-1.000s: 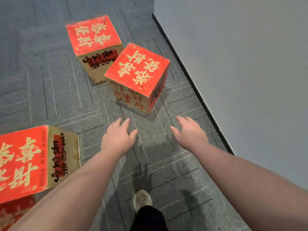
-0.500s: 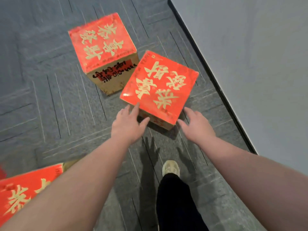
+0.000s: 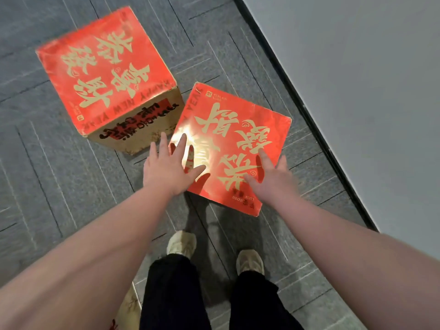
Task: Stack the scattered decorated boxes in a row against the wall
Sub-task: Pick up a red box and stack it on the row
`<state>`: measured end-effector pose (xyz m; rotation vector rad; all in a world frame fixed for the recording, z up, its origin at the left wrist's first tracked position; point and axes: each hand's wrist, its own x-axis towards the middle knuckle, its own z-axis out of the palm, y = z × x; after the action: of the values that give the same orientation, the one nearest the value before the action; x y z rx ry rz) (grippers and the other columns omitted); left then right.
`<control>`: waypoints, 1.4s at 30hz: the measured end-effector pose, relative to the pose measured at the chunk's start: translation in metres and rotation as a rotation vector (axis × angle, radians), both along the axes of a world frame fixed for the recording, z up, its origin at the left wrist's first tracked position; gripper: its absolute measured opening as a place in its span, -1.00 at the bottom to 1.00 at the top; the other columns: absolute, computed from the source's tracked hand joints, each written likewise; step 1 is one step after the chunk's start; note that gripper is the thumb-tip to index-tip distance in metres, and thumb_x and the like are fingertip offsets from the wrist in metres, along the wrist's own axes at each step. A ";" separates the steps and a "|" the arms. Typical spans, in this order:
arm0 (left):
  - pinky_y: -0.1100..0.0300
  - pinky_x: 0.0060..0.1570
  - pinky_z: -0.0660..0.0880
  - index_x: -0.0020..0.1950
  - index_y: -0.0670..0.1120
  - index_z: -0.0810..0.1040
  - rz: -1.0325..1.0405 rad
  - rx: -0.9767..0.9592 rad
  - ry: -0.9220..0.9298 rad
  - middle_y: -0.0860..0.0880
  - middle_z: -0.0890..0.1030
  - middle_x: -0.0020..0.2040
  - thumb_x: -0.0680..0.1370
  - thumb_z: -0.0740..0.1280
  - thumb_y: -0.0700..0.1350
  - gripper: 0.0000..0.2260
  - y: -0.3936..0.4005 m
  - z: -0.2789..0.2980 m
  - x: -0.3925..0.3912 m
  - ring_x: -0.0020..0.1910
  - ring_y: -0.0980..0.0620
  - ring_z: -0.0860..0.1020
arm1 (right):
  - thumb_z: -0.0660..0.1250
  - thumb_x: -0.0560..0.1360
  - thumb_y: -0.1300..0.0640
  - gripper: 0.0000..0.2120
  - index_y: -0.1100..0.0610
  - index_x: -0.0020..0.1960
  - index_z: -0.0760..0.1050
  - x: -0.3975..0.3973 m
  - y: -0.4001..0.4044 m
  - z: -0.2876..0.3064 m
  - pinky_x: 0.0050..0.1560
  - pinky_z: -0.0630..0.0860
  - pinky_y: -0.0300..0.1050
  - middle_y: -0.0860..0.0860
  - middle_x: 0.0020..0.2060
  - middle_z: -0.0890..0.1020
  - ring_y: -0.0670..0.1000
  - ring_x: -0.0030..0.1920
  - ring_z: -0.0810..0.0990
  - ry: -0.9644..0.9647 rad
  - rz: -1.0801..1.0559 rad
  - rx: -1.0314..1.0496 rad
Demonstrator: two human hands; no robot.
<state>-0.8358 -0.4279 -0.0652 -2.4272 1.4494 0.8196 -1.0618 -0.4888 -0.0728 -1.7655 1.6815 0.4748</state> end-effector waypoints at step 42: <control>-0.07 0.27 0.39 0.52 0.21 0.07 -0.608 -0.075 0.297 -0.01 0.01 0.53 0.32 0.41 0.35 -0.13 -0.086 0.075 -0.158 0.40 -0.14 0.30 | 0.37 0.47 -0.17 -0.27 -0.23 0.51 0.07 -0.141 0.090 0.096 0.34 0.37 0.11 0.12 0.32 0.19 0.22 0.32 0.35 -0.133 -1.046 -0.126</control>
<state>-0.9939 -0.5143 0.0096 -1.7723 2.1940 0.9998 -1.2027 -0.3986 0.0237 -0.7485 2.2550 -0.2206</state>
